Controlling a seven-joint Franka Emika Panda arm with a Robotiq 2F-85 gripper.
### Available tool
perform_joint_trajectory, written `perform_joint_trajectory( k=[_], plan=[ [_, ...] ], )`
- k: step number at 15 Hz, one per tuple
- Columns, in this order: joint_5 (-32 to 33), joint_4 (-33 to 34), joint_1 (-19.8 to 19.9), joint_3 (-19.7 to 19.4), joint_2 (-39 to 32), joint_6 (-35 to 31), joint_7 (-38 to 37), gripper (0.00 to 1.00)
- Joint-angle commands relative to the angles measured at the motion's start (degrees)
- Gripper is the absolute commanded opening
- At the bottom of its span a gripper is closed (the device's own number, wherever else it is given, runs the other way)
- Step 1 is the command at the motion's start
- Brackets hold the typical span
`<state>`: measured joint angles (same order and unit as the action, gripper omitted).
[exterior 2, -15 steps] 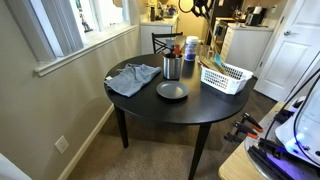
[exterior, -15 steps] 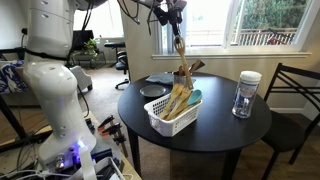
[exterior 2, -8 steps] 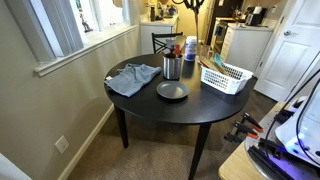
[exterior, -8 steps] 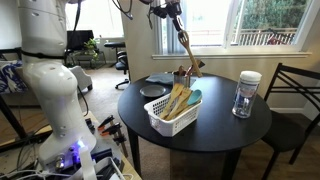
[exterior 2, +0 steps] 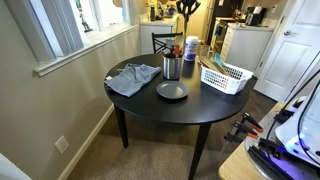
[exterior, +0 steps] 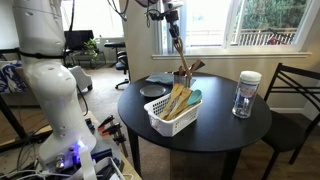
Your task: Put one wooden spoon from the basket in the silver holder.
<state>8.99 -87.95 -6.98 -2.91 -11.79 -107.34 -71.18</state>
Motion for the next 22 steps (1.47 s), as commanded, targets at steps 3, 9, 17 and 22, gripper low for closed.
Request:
perform_joint_trajectory(
  k=[3, 9, 17, 22],
  plan=[
    [-8.6, -5.2, 2.8, 1.3, 5.6, -3.1, 2.9, 0.08],
    [-9.0, -3.0, 2.6, 2.4, 8.3, 2.8, 5.2, 0.08],
    [-15.5, -6.6, 4.4, 2.2, 8.7, -0.4, 6.0, 0.08],
    [-22.8, -11.2, 6.9, 0.9, 8.3, -1.4, 9.2, 0.08]
  ],
)
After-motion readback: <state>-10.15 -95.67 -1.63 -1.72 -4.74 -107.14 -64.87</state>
